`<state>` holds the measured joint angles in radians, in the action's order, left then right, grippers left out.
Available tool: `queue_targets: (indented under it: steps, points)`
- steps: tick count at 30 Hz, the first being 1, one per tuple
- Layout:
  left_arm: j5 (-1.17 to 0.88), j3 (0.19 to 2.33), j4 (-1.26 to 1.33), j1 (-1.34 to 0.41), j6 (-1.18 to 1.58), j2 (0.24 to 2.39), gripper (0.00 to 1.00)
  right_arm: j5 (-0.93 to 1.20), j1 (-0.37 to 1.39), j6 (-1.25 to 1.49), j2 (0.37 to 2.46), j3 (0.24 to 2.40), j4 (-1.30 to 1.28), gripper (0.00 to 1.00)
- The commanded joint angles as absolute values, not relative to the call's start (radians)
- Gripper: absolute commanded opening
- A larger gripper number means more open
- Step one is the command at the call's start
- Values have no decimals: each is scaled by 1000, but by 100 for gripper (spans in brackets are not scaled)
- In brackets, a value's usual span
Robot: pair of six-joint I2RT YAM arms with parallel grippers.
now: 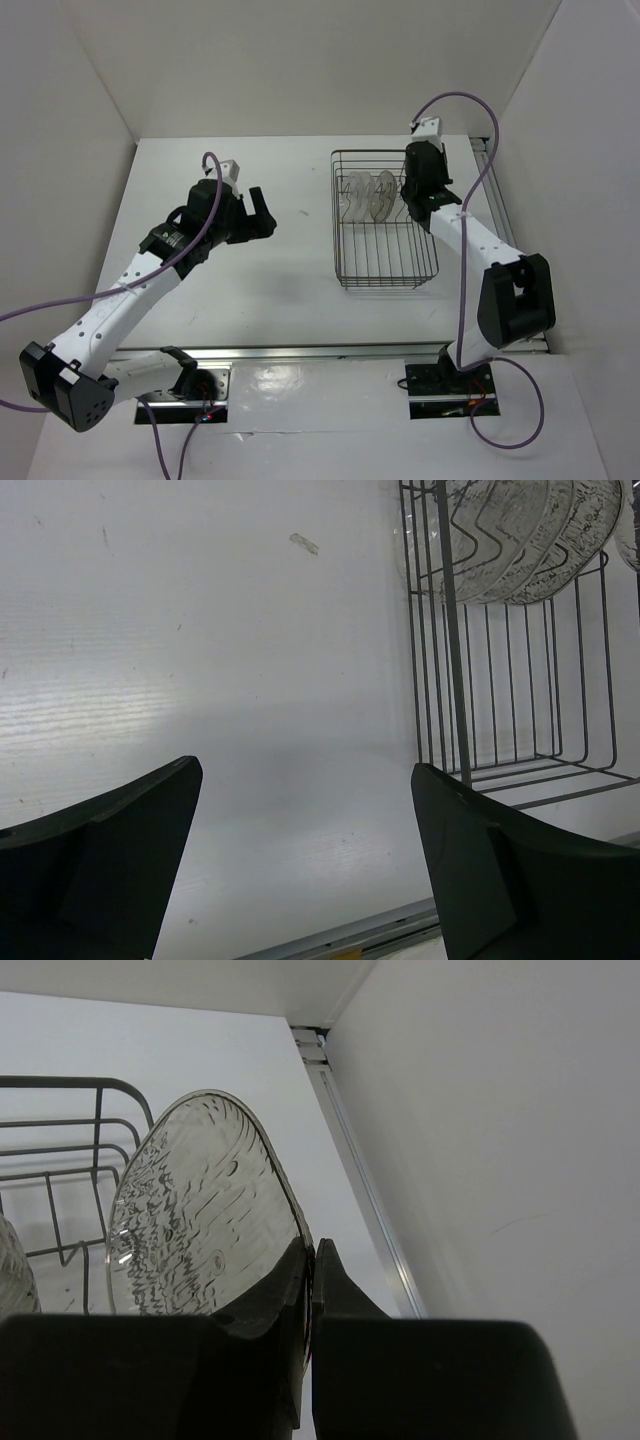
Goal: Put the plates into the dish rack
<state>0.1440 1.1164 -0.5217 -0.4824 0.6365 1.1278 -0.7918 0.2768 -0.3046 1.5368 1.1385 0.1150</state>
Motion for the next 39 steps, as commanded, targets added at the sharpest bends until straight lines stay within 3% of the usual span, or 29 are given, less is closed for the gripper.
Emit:
queue_targets:
  steps: [1,16,17,19,20,25,26,27,29,35,39]
  points:
    - [124,1112,-489,-482,652,1108,100,-807,281,-351,1558,1140,201,0]
    - [115,1112,-480,-482,652,1098,100,-844,311,-342,1652,1143,180,1]
    - [115,1112,-480,-482,652,1098,100,-863,311,-324,1672,1153,179,10]
    - [115,1112,-480,-482,643,1098,100,-884,311,-313,1690,1190,138,40]
    - [115,1112,-480,-482,643,1098,100,-884,311,-313,1700,1199,123,40]
    - [106,1112,-480,-482,643,1098,100,-883,311,-285,1700,1218,103,68]
    - [106,1112,-480,-482,643,1098,100,-884,311,-285,1700,1218,103,77]
    - [106,1112,-480,-482,643,1098,100,-884,311,-285,1689,1218,103,79]
    - [106,1112,-480,-482,643,1098,100,-919,311,-285,1677,1227,103,100]
    - [115,1103,-480,-482,643,1109,100,-943,311,-232,1586,1307,26,100]
    - [153,1167,-521,-482,634,1155,100,-815,311,-130,1446,1371,-135,100]
